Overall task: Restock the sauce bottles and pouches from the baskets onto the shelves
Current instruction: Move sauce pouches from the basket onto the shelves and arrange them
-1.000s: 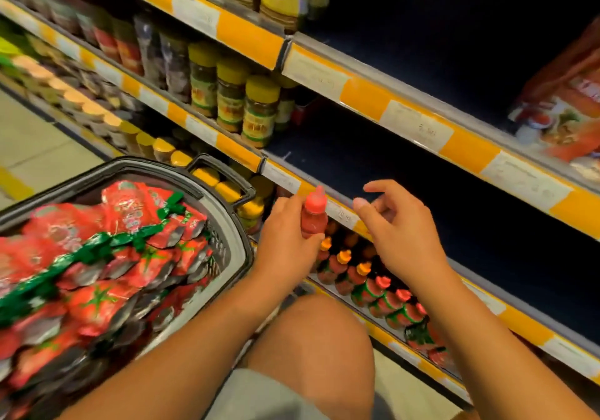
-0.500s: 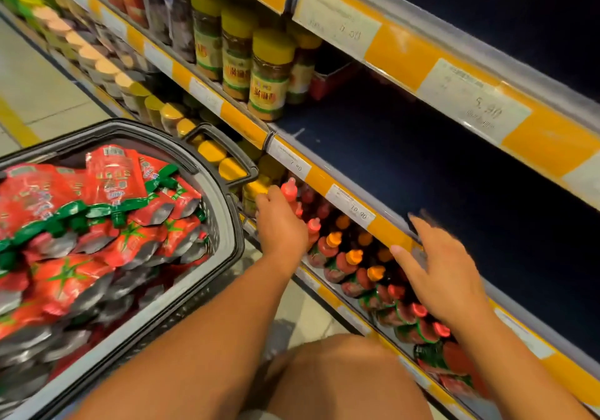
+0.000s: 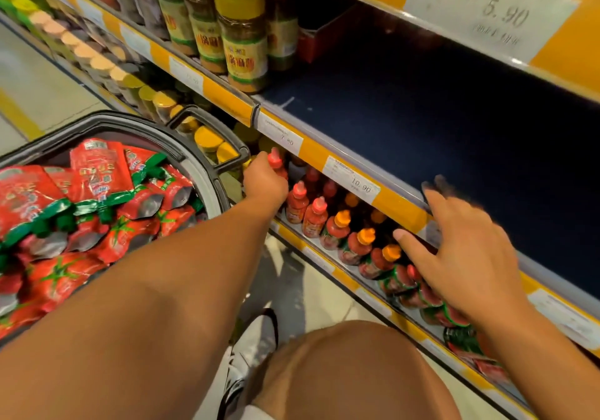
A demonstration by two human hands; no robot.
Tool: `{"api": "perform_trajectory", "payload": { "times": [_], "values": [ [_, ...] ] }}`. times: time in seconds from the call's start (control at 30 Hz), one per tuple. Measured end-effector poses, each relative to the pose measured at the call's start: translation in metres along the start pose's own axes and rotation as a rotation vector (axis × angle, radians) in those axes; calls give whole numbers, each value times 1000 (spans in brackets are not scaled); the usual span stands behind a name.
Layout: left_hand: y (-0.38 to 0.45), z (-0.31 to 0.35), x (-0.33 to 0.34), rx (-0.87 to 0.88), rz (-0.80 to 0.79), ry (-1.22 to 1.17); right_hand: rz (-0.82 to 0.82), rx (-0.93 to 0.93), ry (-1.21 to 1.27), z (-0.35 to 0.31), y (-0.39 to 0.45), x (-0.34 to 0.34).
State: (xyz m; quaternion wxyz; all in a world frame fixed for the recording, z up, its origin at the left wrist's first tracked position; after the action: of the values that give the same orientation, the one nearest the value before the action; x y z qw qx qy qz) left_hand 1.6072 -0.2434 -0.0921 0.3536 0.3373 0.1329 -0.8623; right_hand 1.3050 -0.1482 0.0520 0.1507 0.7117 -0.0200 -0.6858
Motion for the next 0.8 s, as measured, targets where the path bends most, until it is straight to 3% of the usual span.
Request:
{"api": "perform_trajectory", "payload": {
  "times": [0.4,0.8],
  "values": [
    [16,-7,29,7,-120,108,4,22,36,-3,0,-3],
    [18,4,31,378,-259,539,21,24,46,-2,-2,-2]
  ]
}}
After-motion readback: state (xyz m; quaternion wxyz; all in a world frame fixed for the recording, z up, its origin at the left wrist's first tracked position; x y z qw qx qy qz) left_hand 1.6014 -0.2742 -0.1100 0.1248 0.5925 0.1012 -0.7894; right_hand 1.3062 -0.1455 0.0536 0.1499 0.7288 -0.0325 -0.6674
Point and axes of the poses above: each hand's wrist, its own y-axis towards the middle knuckle, its own x-axis out of the palm, z = x × y, the point moved 3 cm from there along y, towards the middle knuckle, and after that the axes turned 12 degrees about z, right-handed, at the moved point
